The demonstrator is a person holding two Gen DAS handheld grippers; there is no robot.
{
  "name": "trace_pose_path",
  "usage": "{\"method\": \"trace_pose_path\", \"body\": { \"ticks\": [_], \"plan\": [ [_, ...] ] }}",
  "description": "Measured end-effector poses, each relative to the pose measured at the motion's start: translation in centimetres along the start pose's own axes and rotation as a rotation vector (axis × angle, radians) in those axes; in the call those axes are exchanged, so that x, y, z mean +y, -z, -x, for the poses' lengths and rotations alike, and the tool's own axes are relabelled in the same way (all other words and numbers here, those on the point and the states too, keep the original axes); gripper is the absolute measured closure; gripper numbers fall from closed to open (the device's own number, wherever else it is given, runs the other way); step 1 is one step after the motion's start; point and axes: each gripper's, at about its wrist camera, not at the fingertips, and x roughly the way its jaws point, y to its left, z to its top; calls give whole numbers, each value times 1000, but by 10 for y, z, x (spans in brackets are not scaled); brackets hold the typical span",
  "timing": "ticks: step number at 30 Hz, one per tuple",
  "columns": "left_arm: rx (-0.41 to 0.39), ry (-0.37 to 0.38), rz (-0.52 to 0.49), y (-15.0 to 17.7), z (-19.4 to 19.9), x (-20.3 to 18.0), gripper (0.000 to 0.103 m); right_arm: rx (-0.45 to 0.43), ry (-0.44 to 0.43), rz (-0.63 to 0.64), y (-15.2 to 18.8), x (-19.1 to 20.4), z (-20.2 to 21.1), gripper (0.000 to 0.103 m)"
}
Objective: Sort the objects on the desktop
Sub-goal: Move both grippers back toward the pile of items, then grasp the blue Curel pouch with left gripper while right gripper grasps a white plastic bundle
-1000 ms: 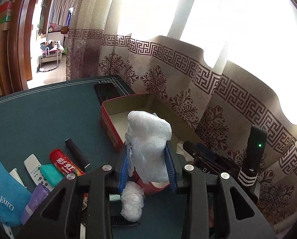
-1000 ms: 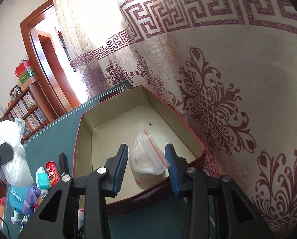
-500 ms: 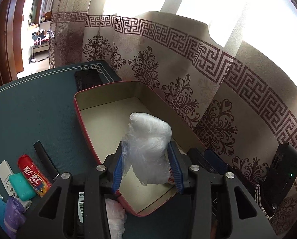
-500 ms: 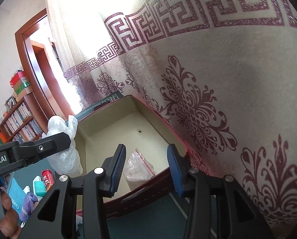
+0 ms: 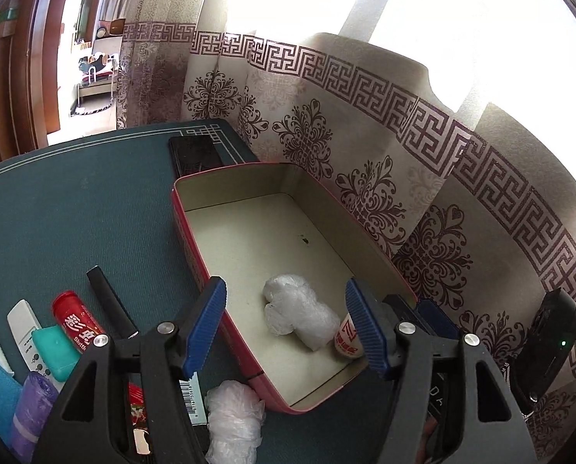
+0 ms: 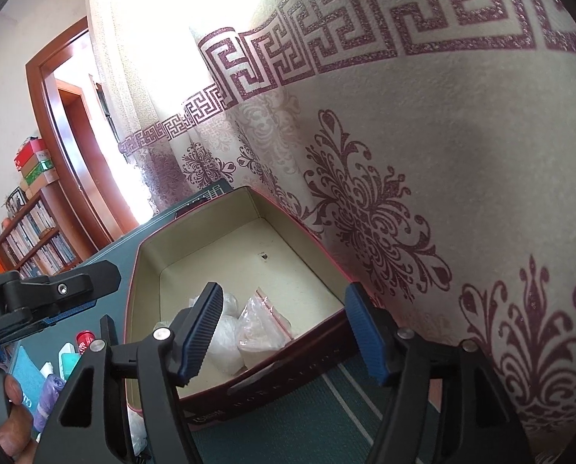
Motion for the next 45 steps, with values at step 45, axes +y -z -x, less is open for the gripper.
{"method": "trace_pose_path", "body": {
  "ticks": [45],
  "plan": [
    [28, -403, 359, 91, 111, 244, 35, 149, -138, 102, 45, 61, 59, 20]
  ]
}}
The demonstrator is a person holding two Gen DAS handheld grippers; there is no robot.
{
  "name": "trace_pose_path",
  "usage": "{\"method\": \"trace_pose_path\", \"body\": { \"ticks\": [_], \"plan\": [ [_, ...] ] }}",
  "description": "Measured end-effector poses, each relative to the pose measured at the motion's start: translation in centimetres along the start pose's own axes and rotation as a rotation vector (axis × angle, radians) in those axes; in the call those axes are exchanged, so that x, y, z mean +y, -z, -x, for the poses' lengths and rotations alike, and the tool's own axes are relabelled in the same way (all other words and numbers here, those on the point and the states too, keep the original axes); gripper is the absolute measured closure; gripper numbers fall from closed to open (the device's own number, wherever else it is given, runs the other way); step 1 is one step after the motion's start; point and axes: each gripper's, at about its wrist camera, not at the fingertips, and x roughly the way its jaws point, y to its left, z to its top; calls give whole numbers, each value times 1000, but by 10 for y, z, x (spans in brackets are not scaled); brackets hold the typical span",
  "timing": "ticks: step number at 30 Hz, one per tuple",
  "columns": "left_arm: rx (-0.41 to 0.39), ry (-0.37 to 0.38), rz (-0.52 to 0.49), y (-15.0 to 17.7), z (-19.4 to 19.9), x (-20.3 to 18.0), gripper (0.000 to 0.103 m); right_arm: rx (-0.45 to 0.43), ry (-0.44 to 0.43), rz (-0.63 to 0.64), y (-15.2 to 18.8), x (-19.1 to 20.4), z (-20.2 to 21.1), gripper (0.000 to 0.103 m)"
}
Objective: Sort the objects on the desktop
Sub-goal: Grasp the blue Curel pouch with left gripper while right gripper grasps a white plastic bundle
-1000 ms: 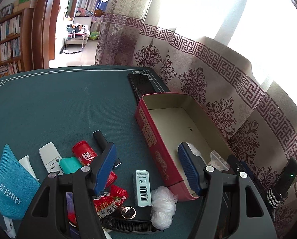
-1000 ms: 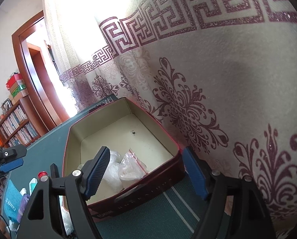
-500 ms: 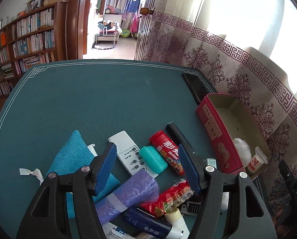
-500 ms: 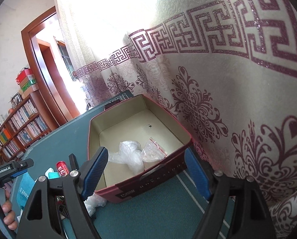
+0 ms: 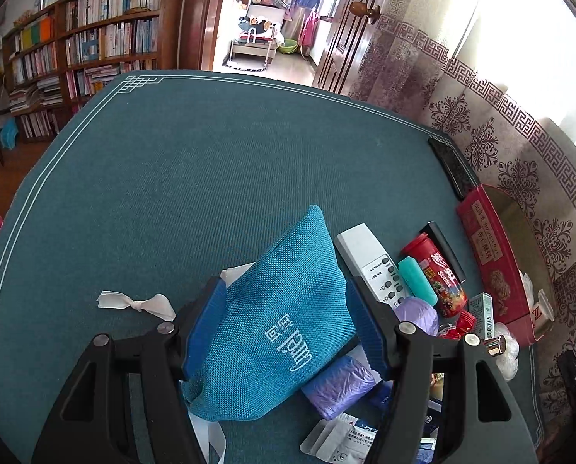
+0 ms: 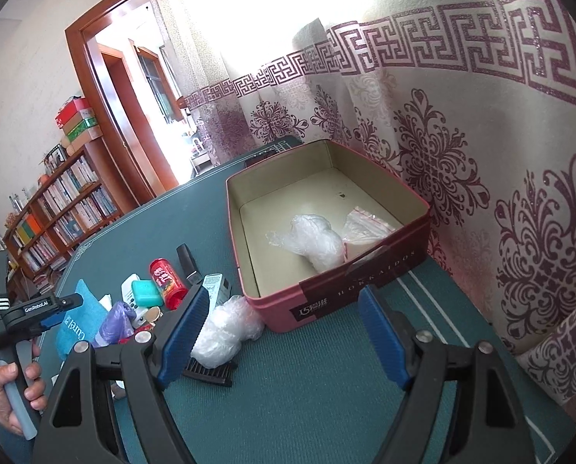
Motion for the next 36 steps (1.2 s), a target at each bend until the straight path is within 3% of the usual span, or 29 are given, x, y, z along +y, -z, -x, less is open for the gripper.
{"method": "trace_pose_path", "body": {
  "ticks": [12, 20, 24, 28, 36],
  "plan": [
    [34, 22, -24, 9, -8, 7, 33, 93, -47, 28, 26, 23, -14, 20],
    [49, 10, -100, 13, -13, -6, 30, 143, -70, -3, 30, 27, -18, 20],
    [22, -12, -135, 16, -8, -13, 49, 169, -90, -32, 30, 26, -23, 20],
    [-20, 21, -113, 13, 5, -12, 69, 195, -86, -47, 28, 29, -28, 20],
    [-87, 69, -50, 5, 25, -2, 84, 237, -97, -88, 24, 34, -45, 20]
  ]
}}
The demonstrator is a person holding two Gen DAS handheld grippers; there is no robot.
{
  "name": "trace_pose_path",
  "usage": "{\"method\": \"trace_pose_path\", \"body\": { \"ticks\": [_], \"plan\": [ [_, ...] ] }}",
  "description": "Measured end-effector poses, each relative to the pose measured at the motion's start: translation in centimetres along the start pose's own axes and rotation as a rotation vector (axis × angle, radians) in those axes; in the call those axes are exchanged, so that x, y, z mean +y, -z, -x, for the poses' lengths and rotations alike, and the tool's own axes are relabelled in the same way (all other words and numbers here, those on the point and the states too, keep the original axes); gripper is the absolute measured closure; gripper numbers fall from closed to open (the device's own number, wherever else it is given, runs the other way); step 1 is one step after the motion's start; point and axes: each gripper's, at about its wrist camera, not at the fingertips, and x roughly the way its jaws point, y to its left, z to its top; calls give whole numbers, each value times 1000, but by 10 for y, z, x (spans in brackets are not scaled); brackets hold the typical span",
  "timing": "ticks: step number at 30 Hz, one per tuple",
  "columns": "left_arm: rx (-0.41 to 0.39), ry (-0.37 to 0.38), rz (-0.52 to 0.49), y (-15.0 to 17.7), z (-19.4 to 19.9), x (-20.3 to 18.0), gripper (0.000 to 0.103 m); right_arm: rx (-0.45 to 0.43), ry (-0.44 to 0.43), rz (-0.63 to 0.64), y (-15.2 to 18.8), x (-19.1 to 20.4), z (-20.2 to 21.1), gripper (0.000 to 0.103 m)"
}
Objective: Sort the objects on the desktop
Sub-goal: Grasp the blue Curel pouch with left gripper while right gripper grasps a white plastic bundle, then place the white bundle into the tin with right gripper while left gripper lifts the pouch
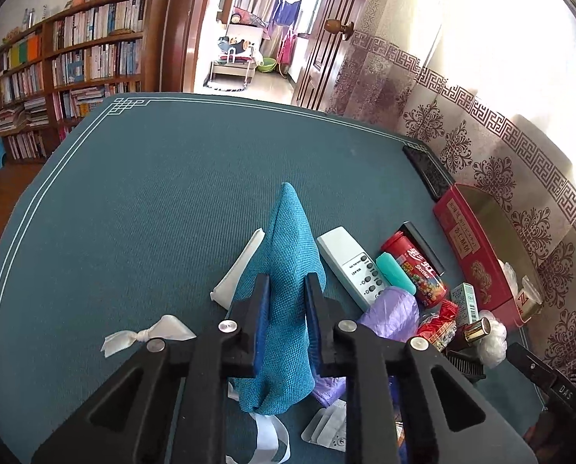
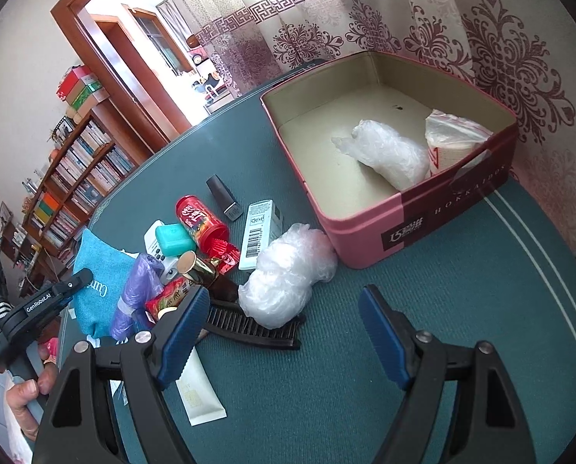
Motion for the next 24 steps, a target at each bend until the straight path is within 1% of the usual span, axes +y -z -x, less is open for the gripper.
{"method": "trace_pose_path", "body": {
  "ticks": [2, 4, 6, 8, 9, 10, 11, 12, 14, 16, 17, 18, 19, 20, 22, 24],
  "plan": [
    [-9, 17, 10, -2, 4, 3, 84, 3, 0, -2, -2, 2, -3, 23],
    [2, 31, 5, -2, 1, 3, 84, 13, 5, -5, -4, 4, -8, 28],
    [23, 19, 2, -1, -4, 2, 83, 28, 10, -11, -5, 7, -13, 32],
    [54, 8, 3, 1, -11, 2, 69, 39, 14, -14, -6, 8, -18, 36],
    [64, -2, 4, 2, -14, 1, 53, 45, 16, -17, -7, 6, -20, 37],
    [68, -15, 1, 3, -16, 0, 45, 50, 17, -19, -7, 6, -22, 38],
    [71, -30, -10, 5, -19, -1, 35, 53, 20, -18, -7, 4, -22, 39],
    [79, -52, -24, 6, -22, -3, 33, 56, 23, -16, -6, 4, -23, 39],
    [111, -106, -50, 10, -33, -5, 33, 61, 26, -13, -6, 2, -23, 39],
    [143, -126, -58, 15, -45, -6, 34, 60, 27, -11, -6, 2, -23, 40],
    [149, -112, -43, 17, -48, -4, 38, 60, 27, -11, -6, 1, -23, 40],
    [150, -83, -20, 18, -47, -2, 50, 60, 26, -11, -6, 1, -23, 40],
    [147, -58, -1, 17, -44, -1, 59, 60, 25, -12, -6, 1, -23, 40],
    [129, -49, 6, 15, -39, -1, 63, 60, 23, -12, -6, 0, -24, 41],
    [95, -21, 17, 14, -29, 0, 77, 59, 17, -12, -6, 0, -23, 49],
    [59, -11, 29, 12, -20, 0, 82, 56, 11, 0, -6, 1, -22, 61]
  ]
}}
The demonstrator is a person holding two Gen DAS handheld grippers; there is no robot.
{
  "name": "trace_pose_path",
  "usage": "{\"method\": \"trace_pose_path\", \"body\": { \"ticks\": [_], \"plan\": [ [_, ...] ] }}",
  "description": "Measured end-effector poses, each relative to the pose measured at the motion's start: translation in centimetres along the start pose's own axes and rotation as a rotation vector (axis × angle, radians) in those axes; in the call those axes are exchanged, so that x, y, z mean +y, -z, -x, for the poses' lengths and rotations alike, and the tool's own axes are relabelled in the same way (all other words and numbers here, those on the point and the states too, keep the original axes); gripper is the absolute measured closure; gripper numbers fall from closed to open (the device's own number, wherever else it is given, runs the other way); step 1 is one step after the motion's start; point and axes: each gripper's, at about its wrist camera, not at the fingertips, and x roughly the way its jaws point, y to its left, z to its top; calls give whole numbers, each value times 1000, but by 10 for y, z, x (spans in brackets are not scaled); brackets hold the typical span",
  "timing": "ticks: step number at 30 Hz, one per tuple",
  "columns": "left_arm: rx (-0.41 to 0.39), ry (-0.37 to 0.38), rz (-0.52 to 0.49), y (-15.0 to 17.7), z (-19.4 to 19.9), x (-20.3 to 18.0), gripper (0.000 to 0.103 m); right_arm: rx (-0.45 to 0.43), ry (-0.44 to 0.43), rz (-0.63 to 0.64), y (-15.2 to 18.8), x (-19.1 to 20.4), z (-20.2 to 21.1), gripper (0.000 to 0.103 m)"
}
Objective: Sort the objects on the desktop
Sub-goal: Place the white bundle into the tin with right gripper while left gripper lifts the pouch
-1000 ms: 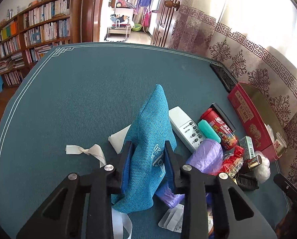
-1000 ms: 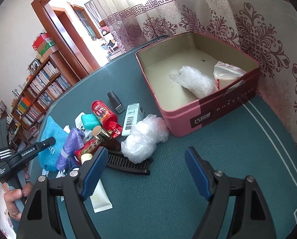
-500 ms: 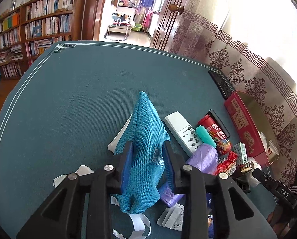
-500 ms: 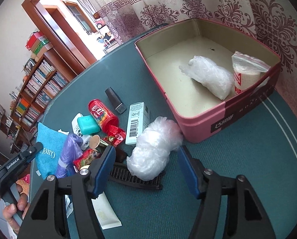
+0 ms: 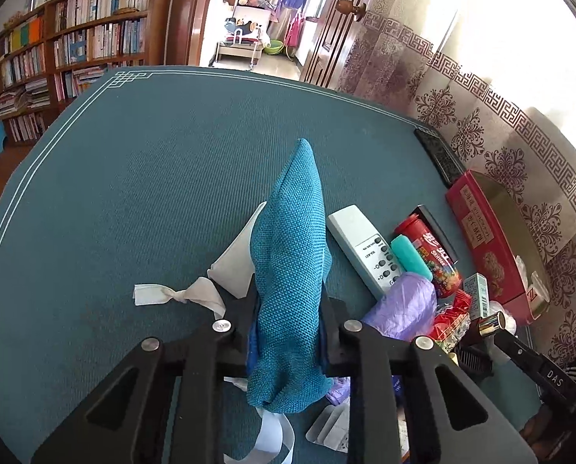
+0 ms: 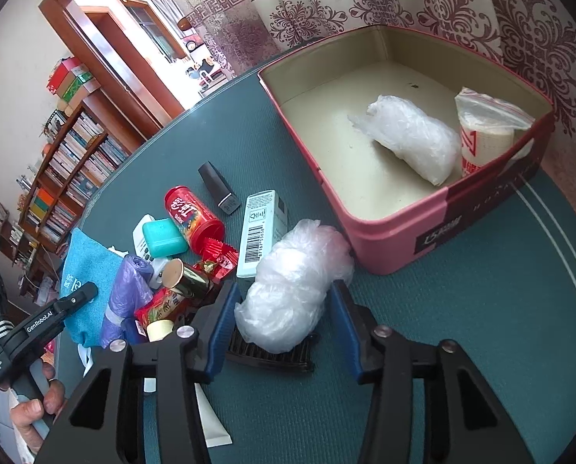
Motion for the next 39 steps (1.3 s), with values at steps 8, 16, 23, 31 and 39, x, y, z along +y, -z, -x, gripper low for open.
{"method": "trace_pose_path", "body": {
  "ticks": [8, 16, 23, 31, 39],
  "plan": [
    [-148, 104, 102, -13, 42, 24, 83, -102, -11, 129, 7, 24, 24, 66],
    [-146, 160, 118, -14, 42, 22, 83, -165, 6, 150, 0, 24, 49, 66],
    [-124, 183, 90, -13, 41, 6, 83, -252, 63, 107, -18, 8, 72, 66],
    [-135, 190, 48, -13, 49, -12, 82, -294, 124, 82, -38, -15, 76, 66],
    [-129, 190, 16, -15, 54, -30, 82, -268, 151, 153, -53, -21, 55, 66]
  ]
}}
